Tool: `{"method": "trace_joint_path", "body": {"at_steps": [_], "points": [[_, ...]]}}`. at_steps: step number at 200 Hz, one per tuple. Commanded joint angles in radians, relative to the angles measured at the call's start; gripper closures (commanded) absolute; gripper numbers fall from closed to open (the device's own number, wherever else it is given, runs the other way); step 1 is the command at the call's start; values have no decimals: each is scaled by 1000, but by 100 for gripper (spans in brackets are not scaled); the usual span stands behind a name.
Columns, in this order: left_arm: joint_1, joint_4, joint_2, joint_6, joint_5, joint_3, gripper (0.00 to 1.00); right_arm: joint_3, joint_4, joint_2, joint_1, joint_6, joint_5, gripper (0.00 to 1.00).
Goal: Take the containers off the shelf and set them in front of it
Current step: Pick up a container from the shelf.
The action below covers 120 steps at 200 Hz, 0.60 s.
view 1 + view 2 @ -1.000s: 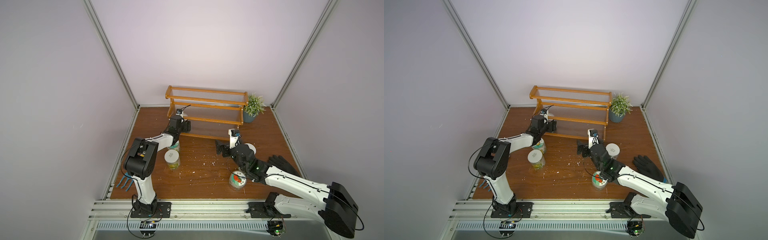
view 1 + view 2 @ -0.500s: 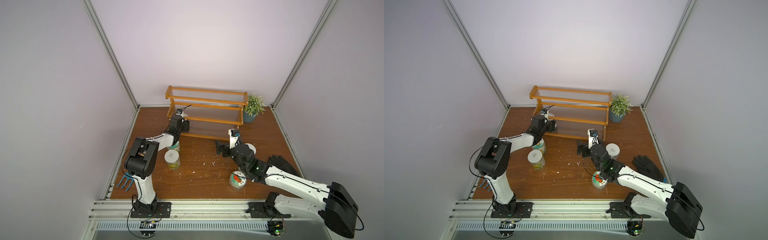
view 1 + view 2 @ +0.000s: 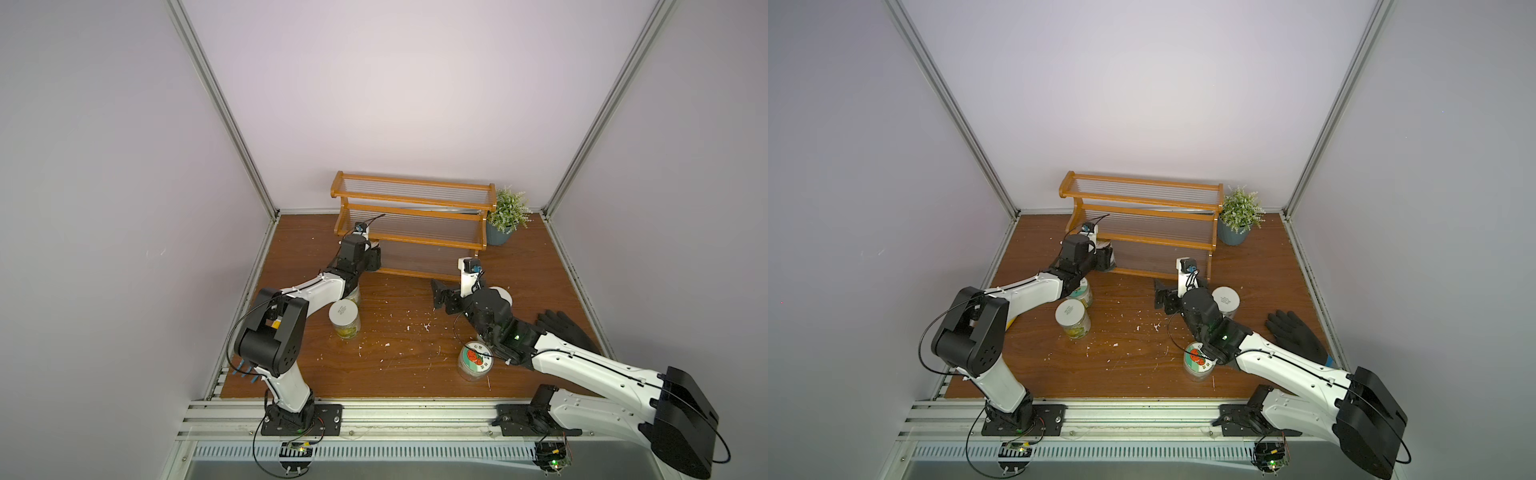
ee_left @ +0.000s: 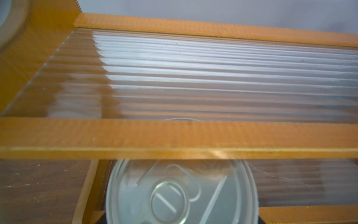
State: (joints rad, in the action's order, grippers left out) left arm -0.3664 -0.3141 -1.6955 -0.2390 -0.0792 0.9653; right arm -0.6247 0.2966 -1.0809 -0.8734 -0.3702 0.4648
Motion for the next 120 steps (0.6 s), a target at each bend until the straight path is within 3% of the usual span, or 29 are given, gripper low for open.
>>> {"method": "trace_joint_path", "body": {"at_steps": [1, 68, 120], "points": [[-28, -17, 49, -27, -1, -16, 65, -33, 16, 38, 4, 8, 4, 1], [-109, 20, 188, -24, -21, -79, 66, -17, -10, 78, 3, 4, 1, 1], [-175, 113, 414, -30, -39, -173, 66, -16, -20, 85, -1, 5, -6, 1]]}}
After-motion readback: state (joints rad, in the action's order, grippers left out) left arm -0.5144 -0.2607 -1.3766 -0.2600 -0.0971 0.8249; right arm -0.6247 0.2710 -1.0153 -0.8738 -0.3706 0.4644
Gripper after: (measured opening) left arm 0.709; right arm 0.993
